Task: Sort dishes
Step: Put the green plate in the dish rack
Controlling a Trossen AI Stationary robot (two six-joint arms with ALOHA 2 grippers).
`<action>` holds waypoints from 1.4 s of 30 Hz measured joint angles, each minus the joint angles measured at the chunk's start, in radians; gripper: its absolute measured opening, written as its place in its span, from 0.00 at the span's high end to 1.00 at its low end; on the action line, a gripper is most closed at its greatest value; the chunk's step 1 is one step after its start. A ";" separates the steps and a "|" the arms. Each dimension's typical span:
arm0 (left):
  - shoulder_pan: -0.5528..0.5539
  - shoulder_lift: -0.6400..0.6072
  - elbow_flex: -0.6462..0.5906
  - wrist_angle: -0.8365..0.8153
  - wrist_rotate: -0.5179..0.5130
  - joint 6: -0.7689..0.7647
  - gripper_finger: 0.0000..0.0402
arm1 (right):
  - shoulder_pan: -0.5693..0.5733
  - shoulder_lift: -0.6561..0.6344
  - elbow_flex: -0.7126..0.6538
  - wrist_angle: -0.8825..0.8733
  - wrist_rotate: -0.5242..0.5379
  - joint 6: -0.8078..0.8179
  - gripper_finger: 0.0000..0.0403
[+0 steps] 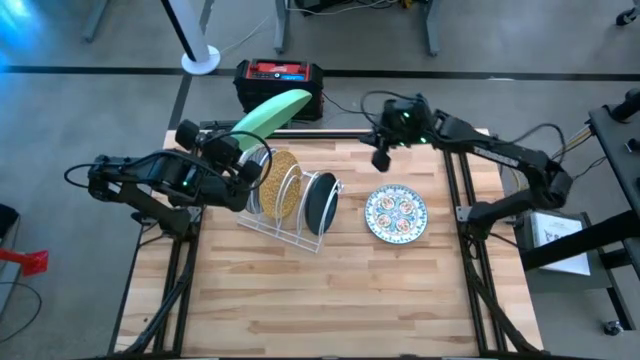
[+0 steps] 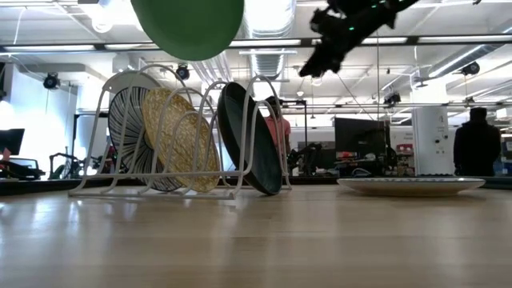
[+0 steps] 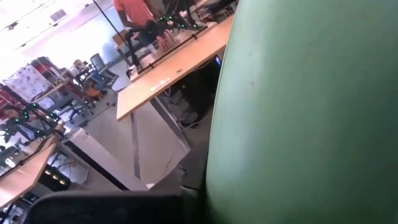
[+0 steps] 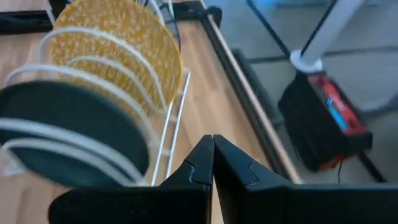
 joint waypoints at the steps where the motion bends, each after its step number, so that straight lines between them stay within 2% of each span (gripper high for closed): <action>1: 0.000 0.000 0.000 0.000 -0.003 0.000 0.89 | 0.000 0.034 0.030 0.004 -0.015 -0.021 1.00; 6: 0.000 0.000 0.000 0.000 -0.012 0.000 0.89 | -0.002 0.208 0.176 0.000 -0.127 -0.136 1.00; 12: 0.001 0.000 0.000 0.000 -0.072 0.011 0.89 | -0.005 0.408 0.370 0.005 -0.146 -0.182 1.00; 16: 0.001 0.000 0.000 0.000 -0.066 0.014 0.89 | -0.012 0.458 0.437 -0.005 -0.146 -0.155 1.00; 19: -0.016 0.000 0.001 0.009 0.001 -0.001 0.89 | -0.035 0.438 0.429 -0.012 -0.146 -0.147 1.00; 23: -0.114 0.000 0.015 0.074 0.064 -0.027 0.89 | -0.075 0.377 0.416 -0.012 -0.154 -0.158 1.00; 26: -0.219 0.000 0.040 0.123 0.060 -0.043 0.89 | -0.093 0.362 0.414 -0.007 -0.188 -0.189 1.00; 30: -0.366 0.000 0.055 0.130 -0.011 -0.123 0.89 | -0.108 0.365 0.410 -0.007 -0.244 -0.214 1.00; 33: -0.455 0.003 0.048 0.129 0.013 -0.141 0.89 | -0.113 0.365 0.410 0.016 -0.261 -0.245 1.00; 35: -0.508 0.010 0.044 0.119 0.027 -0.137 0.89 | -0.113 0.367 0.410 0.062 -0.320 -0.259 1.00; 37: -0.558 0.012 0.042 0.115 -0.036 -0.132 0.89 | -0.112 0.374 0.410 0.157 -0.404 -0.246 1.00; 40: -0.612 0.008 0.064 0.115 -0.230 -0.132 0.89 | -0.104 0.394 0.414 0.303 -0.456 -0.190 1.00; 42: -0.624 0.004 0.101 0.113 -0.244 -0.120 0.89 | -0.100 0.411 0.429 0.349 -0.467 -0.144 1.00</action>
